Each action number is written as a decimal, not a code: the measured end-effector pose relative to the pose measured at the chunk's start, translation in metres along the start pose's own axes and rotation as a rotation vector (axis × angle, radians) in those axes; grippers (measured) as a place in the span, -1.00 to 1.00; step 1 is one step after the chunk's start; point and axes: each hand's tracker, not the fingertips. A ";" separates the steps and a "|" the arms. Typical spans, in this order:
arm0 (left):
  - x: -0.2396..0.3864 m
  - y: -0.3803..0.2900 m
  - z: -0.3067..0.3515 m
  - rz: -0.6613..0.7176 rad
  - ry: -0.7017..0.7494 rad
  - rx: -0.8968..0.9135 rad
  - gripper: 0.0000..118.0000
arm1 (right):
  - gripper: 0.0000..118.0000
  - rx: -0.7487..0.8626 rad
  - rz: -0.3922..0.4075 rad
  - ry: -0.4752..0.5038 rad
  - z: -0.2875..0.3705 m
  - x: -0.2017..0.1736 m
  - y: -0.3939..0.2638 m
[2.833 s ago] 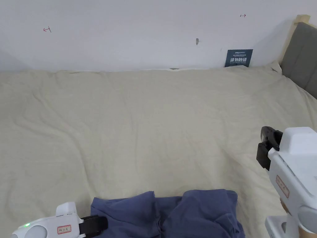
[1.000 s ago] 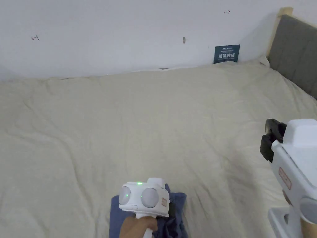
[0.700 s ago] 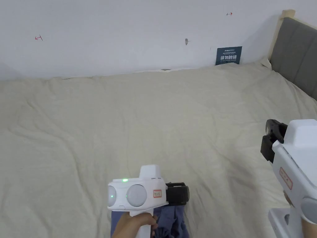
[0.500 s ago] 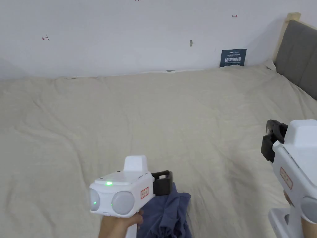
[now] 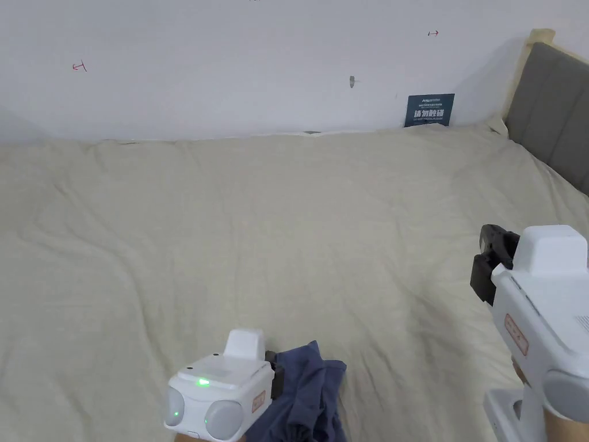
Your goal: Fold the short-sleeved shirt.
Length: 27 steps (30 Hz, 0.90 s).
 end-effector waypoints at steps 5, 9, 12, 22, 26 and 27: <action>0.030 -0.020 -0.025 -0.019 -0.069 -0.090 -1.00 | -0.96 -0.014 0.001 -0.011 -0.007 0.013 -0.006; 0.056 -0.034 -0.039 -0.046 -0.091 -0.115 -1.00 | -0.96 -0.025 -0.001 -0.024 -0.012 0.024 -0.013; 0.069 -0.040 -0.053 -0.023 -0.126 -0.158 -1.00 | -0.96 -0.042 -0.001 -0.033 -0.013 0.025 -0.015; 0.090 -0.052 -0.057 -0.156 -0.109 -0.083 -1.00 | -0.96 -0.050 0.010 -0.052 -0.008 0.041 -0.021; 0.082 -0.029 -0.018 -0.117 -0.149 0.053 -1.00 | -0.96 -0.033 0.007 -0.058 -0.004 0.043 -0.015; 0.080 -0.021 -0.007 -0.118 -0.152 0.086 -1.00 | -0.96 -0.026 0.005 -0.056 -0.002 0.042 -0.013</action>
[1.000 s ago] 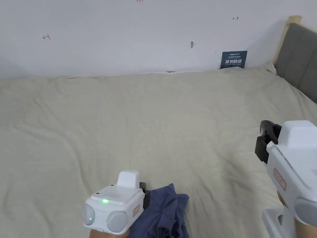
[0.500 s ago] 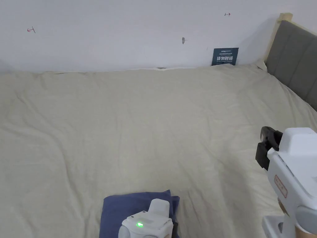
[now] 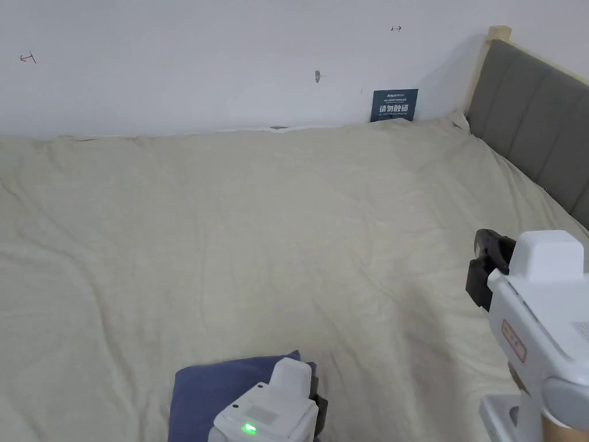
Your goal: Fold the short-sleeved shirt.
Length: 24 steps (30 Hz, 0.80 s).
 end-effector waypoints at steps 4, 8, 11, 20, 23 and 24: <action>-0.011 0.042 0.048 -0.036 0.028 0.145 -1.00 | -0.96 0.039 0.001 0.018 0.008 -0.010 0.011; -0.032 0.078 0.088 -0.035 0.095 0.260 -1.00 | -0.96 0.075 0.000 0.049 0.014 -0.024 0.022; -0.051 0.097 0.116 -0.043 0.160 0.348 -1.00 | -0.96 0.099 0.000 0.069 0.019 -0.039 0.031; -0.116 0.117 0.173 -0.053 0.427 0.501 -1.00 | -0.96 0.140 0.005 0.122 0.026 -0.078 0.040; -0.135 0.114 0.185 -0.015 0.482 0.528 -1.00 | -0.96 0.151 0.012 0.133 0.025 -0.086 0.039; -0.140 0.112 0.188 -0.016 0.505 0.530 -1.00 | -0.96 0.152 0.015 0.136 0.024 -0.088 0.039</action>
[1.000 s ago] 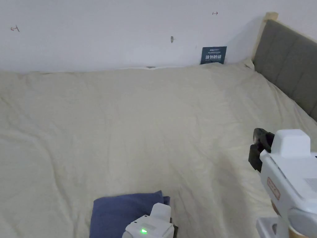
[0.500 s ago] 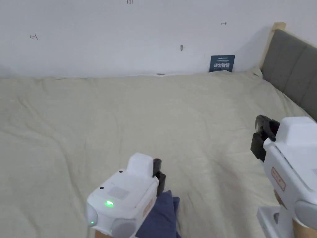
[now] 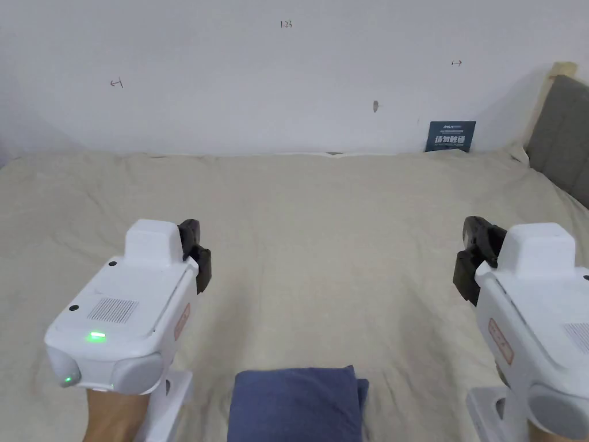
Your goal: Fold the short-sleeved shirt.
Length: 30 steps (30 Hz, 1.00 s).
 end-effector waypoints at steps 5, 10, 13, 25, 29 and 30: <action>-0.023 -0.006 0.007 -0.015 0.077 0.017 -1.00 | -0.96 0.006 0.002 0.014 -0.002 -0.007 -0.004; -0.035 -0.008 0.011 0.010 0.104 0.014 -1.00 | -0.96 -0.003 -0.003 0.029 -0.005 -0.011 -0.009; -0.037 -0.009 0.010 0.021 0.108 0.013 -1.00 | -0.96 -0.007 -0.002 0.036 -0.007 -0.012 -0.011; -0.043 -0.015 0.008 0.044 0.110 -0.003 -1.00 | -0.96 -0.119 -0.034 0.113 -0.030 -0.049 -0.073; -0.049 -0.020 0.010 0.052 0.110 -0.014 -1.00 | -0.96 -0.227 -0.025 0.155 -0.044 -0.075 -0.126; -0.050 -0.021 0.009 0.053 0.110 -0.021 -1.00 | -0.96 -0.262 -0.021 0.167 -0.048 -0.081 -0.140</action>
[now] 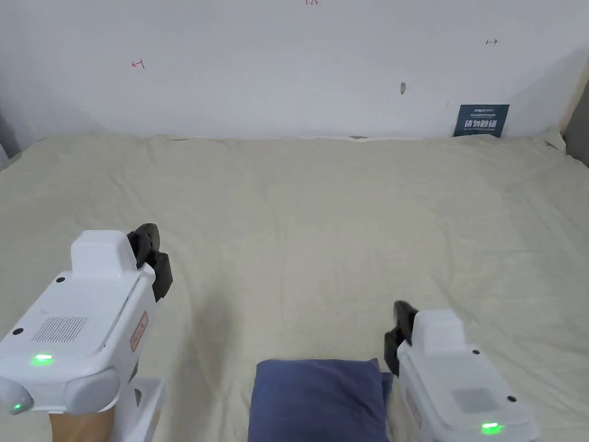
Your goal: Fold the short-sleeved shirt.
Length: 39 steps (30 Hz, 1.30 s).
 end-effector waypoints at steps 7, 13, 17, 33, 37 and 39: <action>-0.010 -0.016 -0.005 0.012 -0.004 -0.063 -1.00 | -0.96 -0.212 -0.002 0.040 -0.039 -0.028 -0.078; -0.014 -0.040 -0.015 0.083 -0.058 -0.194 -1.00 | -0.96 -0.352 0.008 0.044 -0.060 -0.041 -0.121; -0.013 -0.064 -0.027 0.209 -0.115 -0.331 -0.94 | -0.96 -0.326 -0.007 0.016 -0.066 -0.040 -0.127; 0.041 -0.195 -0.088 0.386 -0.354 -1.035 0.40 | -0.97 -0.327 -0.033 0.057 -0.065 -0.028 -0.127; 0.054 -0.199 -0.087 0.323 -0.372 -1.024 0.14 | -0.97 -0.325 -0.043 0.062 -0.064 -0.026 -0.128; 0.055 -0.193 -0.083 0.307 -0.412 -1.007 -0.31 | -0.97 -0.325 -0.045 0.065 -0.064 -0.025 -0.128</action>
